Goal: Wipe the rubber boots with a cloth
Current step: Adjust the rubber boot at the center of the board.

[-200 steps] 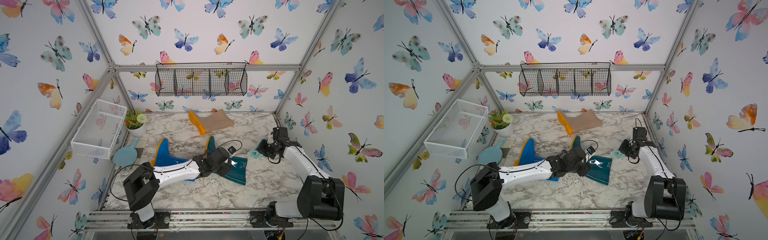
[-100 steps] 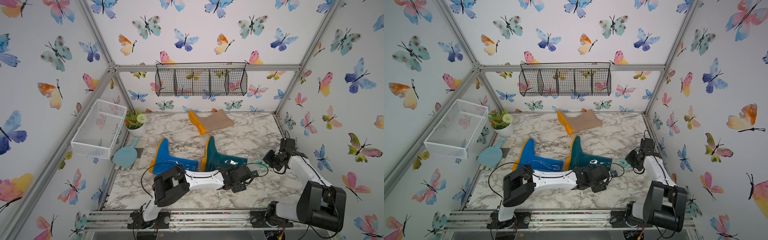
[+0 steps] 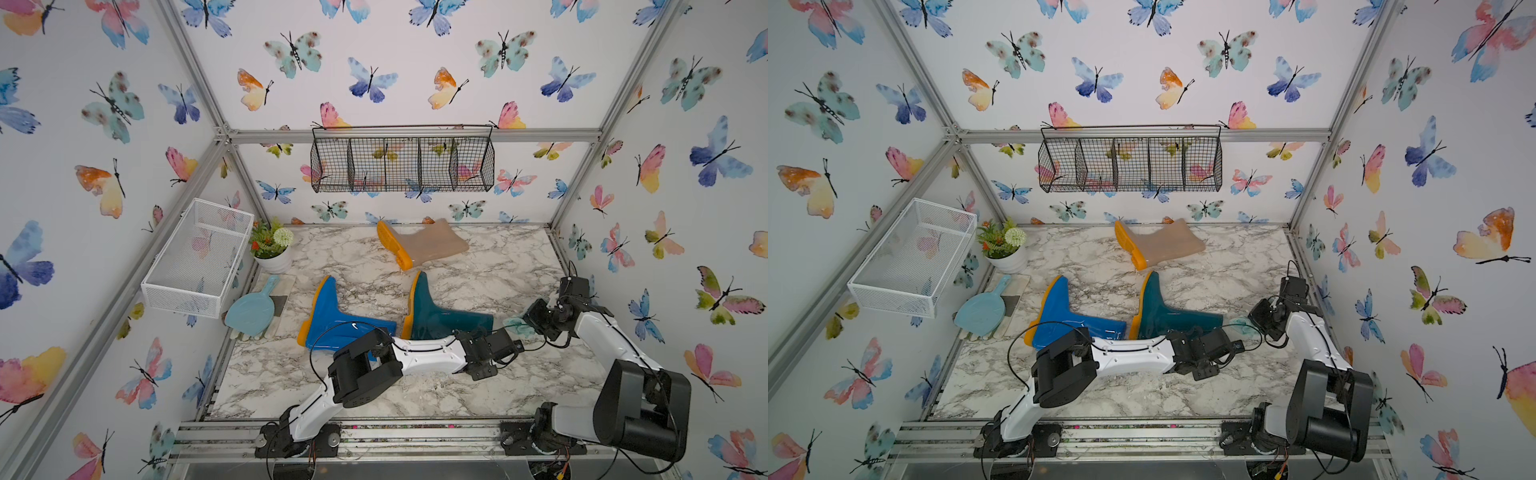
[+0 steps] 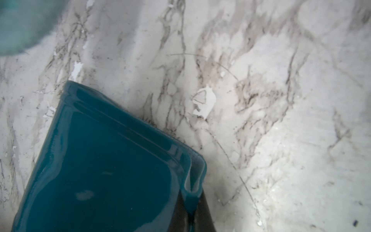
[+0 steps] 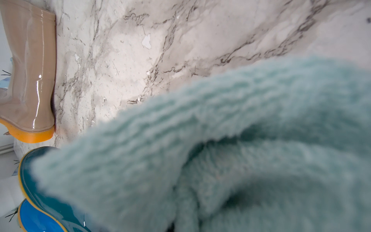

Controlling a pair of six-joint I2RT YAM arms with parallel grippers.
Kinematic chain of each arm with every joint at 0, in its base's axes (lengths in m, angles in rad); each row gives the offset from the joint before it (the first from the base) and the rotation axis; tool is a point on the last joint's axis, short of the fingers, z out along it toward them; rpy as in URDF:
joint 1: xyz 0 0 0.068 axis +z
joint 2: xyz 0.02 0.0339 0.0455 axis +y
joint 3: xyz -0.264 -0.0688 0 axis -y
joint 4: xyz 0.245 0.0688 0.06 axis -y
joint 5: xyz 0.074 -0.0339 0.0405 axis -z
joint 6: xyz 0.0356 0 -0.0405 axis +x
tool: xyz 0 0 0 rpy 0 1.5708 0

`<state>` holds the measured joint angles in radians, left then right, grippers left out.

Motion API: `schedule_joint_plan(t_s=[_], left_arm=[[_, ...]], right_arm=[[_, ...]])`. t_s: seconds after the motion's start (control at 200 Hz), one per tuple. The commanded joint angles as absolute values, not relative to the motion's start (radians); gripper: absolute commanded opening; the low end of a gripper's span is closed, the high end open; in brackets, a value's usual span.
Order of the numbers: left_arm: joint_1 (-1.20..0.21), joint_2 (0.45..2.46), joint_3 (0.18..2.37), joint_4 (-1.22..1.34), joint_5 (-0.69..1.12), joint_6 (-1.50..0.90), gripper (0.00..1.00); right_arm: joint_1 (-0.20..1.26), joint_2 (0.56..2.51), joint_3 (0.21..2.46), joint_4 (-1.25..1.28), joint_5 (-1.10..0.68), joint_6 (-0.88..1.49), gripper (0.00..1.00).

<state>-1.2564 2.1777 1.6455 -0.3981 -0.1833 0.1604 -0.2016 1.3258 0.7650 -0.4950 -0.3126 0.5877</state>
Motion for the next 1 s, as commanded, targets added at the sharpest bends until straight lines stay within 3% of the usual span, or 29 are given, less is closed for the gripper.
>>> schedule_joint_plan(t_s=[0.0,0.155,0.26,0.475,0.636,0.731,0.886,0.996], left_arm=[[-1.128,2.035,1.663,-0.462,-0.149,0.076,0.0],[-0.968,1.875,1.736,-0.441,0.012,0.001,0.0],[-0.879,1.82,1.731,-0.286,0.202,-0.051,0.0],[-0.847,1.99,2.066,-0.202,0.39,-0.189,0.0],[-0.849,2.072,2.154,0.029,0.46,-0.403,0.0],[-0.844,2.035,2.042,0.153,0.424,-0.504,0.0],[-0.776,1.857,1.566,0.344,0.265,-0.69,0.0],[-0.688,1.839,1.337,0.328,0.288,-0.818,0.0]], right_arm=[[-0.201,1.324,0.757,-0.47,-0.344,0.601,0.02],[-0.202,1.307,0.716,-0.433,-0.395,0.612,0.02],[-0.202,1.296,0.694,-0.425,-0.435,0.61,0.02],[-0.202,1.199,0.706,-0.507,-0.422,0.617,0.02],[-0.2,1.16,0.765,-0.629,-0.363,0.584,0.02],[-0.2,1.149,0.798,-0.681,-0.304,0.556,0.02],[-0.194,1.149,0.842,-0.72,-0.226,0.498,0.02],[-0.185,1.153,0.814,-0.715,-0.22,0.491,0.02]])
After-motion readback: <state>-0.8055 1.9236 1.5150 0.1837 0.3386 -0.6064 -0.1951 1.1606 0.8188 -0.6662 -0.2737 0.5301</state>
